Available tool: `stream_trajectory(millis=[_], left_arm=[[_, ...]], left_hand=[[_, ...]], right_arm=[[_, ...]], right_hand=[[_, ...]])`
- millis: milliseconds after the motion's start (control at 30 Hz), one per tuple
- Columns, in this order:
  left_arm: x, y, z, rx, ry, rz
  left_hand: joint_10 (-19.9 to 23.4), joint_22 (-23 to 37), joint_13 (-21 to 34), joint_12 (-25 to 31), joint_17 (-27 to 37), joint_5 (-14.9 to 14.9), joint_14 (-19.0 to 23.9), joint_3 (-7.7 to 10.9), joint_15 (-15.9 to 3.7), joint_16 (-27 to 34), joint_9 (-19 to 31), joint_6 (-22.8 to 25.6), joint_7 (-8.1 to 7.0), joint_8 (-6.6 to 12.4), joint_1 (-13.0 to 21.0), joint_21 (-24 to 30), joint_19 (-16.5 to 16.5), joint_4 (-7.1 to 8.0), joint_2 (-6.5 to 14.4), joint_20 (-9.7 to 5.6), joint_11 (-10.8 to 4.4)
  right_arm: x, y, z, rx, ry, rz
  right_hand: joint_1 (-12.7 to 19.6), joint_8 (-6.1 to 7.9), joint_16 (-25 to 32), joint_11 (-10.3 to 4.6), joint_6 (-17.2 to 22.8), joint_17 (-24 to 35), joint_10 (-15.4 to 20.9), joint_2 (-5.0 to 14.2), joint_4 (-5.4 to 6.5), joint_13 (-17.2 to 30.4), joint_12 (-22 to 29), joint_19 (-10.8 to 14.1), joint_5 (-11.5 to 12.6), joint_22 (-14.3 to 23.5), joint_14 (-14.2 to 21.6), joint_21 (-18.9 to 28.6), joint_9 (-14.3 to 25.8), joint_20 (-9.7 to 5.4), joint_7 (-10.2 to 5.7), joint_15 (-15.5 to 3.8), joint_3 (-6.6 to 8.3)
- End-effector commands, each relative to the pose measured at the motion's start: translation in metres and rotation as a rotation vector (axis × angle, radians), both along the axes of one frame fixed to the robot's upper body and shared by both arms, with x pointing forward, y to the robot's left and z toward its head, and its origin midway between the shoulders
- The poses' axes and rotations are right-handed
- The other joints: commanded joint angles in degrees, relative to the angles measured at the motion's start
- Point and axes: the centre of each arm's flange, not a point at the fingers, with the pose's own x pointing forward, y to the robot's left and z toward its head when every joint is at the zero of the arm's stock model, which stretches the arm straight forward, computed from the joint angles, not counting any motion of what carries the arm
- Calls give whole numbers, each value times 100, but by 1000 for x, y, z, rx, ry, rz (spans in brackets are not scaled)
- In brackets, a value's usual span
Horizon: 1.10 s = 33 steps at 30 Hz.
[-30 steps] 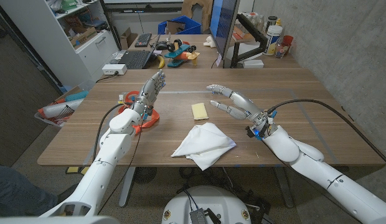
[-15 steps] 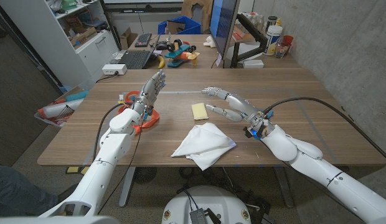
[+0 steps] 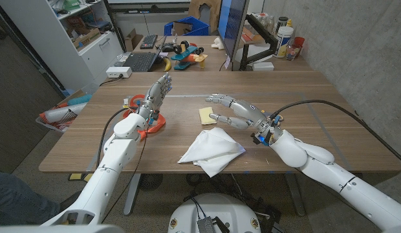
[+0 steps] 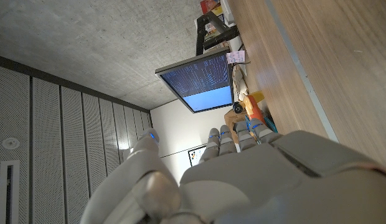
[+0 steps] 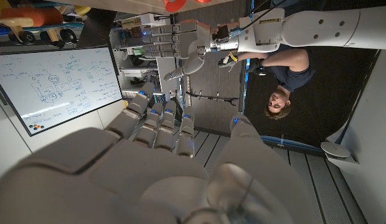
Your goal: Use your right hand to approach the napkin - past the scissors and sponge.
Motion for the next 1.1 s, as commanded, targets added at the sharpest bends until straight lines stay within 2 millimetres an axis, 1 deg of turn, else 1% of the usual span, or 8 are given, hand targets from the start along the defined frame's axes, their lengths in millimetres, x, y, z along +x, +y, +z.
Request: stream_trajectory(millis=[33, 300, 533, 633, 900, 1000, 1100], left_arm=[[0, -3, 2, 9, 0, -5], [0, -4, 4, 14, -1, -7], [1, -6, 5, 17, 3, -10], [3, -7, 5, 19, 2, -13], [5, -10, 6, 21, 1, -19], [5, -11, 6, 23, 1, -19], [5, -11, 7, 23, -1, -19]], left_hand=[[11, 31, -3, -4, 24, -1, 27, 14, 8, 0, 25, 28, 32, -16, 16, -21, -26, -20, 60, 18, -18], [20, 31, -2, -1, 23, -1, 33, 13, 10, 1, 25, 34, 23, -16, 14, -41, -21, -26, 67, 23, -32], [13, 32, -2, -4, 23, -1, 33, 12, 17, 1, 26, 43, 22, -15, 12, -62, -25, -30, 73, 31, -12], [20, 32, -2, -2, 23, -1, 34, 12, 19, 1, 26, 45, 16, -15, 11, -75, -38, -32, 76, 42, -22], [20, 33, -1, -3, 23, -1, 30, 12, 17, -2, 26, 58, 14, -13, 11, -102, -48, -38, 84, 57, -35], [20, 33, -1, -3, 23, -1, 28, 12, 13, -2, 26, 56, 11, -15, 10, -109, -53, -39, 86, 77, -34], [20, 33, -1, -3, 23, -1, 26, 12, 19, -4, 26, 58, 9, -15, 10, -119, -53, -41, 90, 87, -33]], right_arm=[[-5, 5, -4, -58, -43, -24], [-8, 11, -7, -99, -81, -41], [-9, 16, -10, -137, -96, -46], [-9, 19, -14, -156, -89, -42], [-7, 24, -21, -207, -85, -48], [-7, 25, -22, -217, -85, -52], [-7, 26, -23, -224, -88, -54]], right_hand=[[-14, 15, 4, -91, 71, 6, 66, 34, -40, 20, 10, -36, 30, 20, 42, -47, 35, -12, -62, -36, 7], [-8, 22, 25, -92, 126, -6, 82, 50, -52, 19, 1, -65, 44, 20, 114, -92, 36, -43, -95, -91, 19], [11, 38, 48, -144, 229, -29, 143, 97, -75, 19, -2, -279, 70, 20, 219, -236, 39, -67, -118, -47, 51], [12, 39, 58, -141, 247, -34, 174, 104, -79, 19, 4, -306, 74, 20, 257, -260, 40, -57, -129, -62, 55], [17, 47, 44, -211, 315, -51, 216, 119, -95, 20, 3, -326, 87, 20, 259, -304, 42, 16, -167, -43, 68], [18, 38, 23, -254, 321, -60, 247, 129, -104, 21, 2, -367, 93, 22, 226, -342, 43, 96, -200, 7, 77], [18, 35, 15, -269, 328, -64, 275, 136, -107, 21, 7, -382, 96, 23, 214, -358, 44, 126, -217, 20, 81]])
